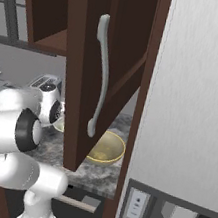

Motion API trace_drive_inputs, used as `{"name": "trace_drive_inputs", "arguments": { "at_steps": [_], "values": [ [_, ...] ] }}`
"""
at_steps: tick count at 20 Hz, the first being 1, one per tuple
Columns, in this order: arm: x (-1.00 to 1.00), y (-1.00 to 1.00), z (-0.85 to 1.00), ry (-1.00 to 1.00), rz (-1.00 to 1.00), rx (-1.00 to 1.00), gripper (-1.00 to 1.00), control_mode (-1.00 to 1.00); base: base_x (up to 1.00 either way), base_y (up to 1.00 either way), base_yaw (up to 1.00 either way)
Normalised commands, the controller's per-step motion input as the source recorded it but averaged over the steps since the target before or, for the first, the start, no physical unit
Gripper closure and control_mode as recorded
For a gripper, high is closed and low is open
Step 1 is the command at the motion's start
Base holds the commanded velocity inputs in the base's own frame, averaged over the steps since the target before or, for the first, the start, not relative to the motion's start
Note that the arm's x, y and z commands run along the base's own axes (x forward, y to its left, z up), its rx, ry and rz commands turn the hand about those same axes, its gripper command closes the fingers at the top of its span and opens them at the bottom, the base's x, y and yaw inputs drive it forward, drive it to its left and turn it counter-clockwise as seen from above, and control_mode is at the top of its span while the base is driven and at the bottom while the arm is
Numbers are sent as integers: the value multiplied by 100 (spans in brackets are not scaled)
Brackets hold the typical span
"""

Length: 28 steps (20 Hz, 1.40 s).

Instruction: Pick up the bowls on the counter and stack them on top of one another in the open cabinet. Place the smaller bowl on top of the larger bowl.

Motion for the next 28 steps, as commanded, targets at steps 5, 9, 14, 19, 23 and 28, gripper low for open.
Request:
{"name": "trace_drive_inputs", "arguments": {
  "at_steps": [5, 9, 14, 19, 23, 28],
  "values": [
    [26, 0, -24, 3, 0, 0, -100, -100, 0, 0, 0],
    [36, 0, -25, 4, 0, 0, -100, -100, 0, 0, 0],
    [24, 0, -31, 3, 0, -2, -100, -100, 0, 0, 0],
    [4, 0, -11, 0, 0, -1, 100, -100, 0, 0, 0],
    [0, 0, 1, 0, 0, 0, 100, -100, 0, 0, 0],
    [0, 0, 29, -6, 0, 3, 100, -100, 0, 0, 0]
  ]
}}
